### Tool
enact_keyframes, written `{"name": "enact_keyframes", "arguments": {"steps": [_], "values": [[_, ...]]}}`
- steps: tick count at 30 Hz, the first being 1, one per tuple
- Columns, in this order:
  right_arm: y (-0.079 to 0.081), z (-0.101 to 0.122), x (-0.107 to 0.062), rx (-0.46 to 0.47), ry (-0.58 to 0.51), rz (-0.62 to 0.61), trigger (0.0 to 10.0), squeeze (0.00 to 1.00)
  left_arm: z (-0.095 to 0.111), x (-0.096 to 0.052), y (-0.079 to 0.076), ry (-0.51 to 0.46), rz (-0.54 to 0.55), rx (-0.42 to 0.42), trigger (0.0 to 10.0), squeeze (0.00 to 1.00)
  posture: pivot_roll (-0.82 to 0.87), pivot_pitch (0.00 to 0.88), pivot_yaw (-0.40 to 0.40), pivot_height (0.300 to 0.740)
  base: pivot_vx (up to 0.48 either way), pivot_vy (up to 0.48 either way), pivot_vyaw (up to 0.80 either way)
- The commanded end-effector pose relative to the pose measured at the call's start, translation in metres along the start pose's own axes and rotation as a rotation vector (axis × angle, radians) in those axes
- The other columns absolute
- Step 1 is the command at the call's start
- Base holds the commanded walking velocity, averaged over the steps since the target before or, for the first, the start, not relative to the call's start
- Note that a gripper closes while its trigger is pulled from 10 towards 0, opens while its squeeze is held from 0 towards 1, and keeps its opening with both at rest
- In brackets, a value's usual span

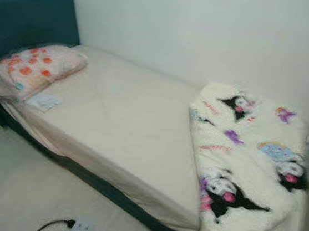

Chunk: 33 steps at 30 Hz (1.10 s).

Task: Clean up the room

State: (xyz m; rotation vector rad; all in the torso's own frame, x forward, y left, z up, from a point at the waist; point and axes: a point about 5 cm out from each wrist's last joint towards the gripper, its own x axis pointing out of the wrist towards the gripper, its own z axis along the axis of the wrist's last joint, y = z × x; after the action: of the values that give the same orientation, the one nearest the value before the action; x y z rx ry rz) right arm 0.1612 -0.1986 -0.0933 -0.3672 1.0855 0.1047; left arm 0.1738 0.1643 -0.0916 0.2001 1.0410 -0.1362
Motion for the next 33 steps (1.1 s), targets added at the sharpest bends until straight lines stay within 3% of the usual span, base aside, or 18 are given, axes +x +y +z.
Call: {"name": "enact_keyframes", "arguments": {"steps": [1, 11, 16, 21, 33], "values": [[-0.002, -0.008, -0.001, 0.009, 0.030, -0.001, 10.0, 0.00, 0.002, 0.000, 0.001, -0.014, 0.013, -0.017, 10.0, 0.00, -0.12, 0.047, -0.004, 0.740, 0.000, 0.000, -0.77], [-0.001, -0.010, -0.001, 0.013, 0.027, -0.013, 10.0, 0.00, 0.003, 0.000, 0.004, -0.019, 0.020, -0.011, 10.0, 0.00, -0.12, 0.051, 0.001, 0.740, 0.000, 0.000, -0.77], [-0.001, -0.007, -0.001, 0.044, -0.003, -0.019, 10.0, 0.00, 0.004, 0.000, 0.006, -0.028, 0.029, 0.019, 10.0, 0.00, -0.12, 0.054, 0.008, 0.740, 0.000, 0.000, 0.00], [0.001, -0.005, -0.001, 0.050, -0.018, -0.009, 10.0, 0.00, 0.012, -0.001, 0.019, -0.062, 0.107, 0.015, 10.0, 0.00, -0.12, 0.057, 0.009, 0.740, 0.433, 0.000, 0.00], [0.000, -0.004, -0.001, 0.051, -0.027, -0.018, 10.0, 0.00, 0.017, 0.000, 0.019, -0.076, 0.101, 0.022, 10.0, 0.00, -0.13, 0.057, 0.012, 0.740, 0.459, 0.000, 0.00]]}}
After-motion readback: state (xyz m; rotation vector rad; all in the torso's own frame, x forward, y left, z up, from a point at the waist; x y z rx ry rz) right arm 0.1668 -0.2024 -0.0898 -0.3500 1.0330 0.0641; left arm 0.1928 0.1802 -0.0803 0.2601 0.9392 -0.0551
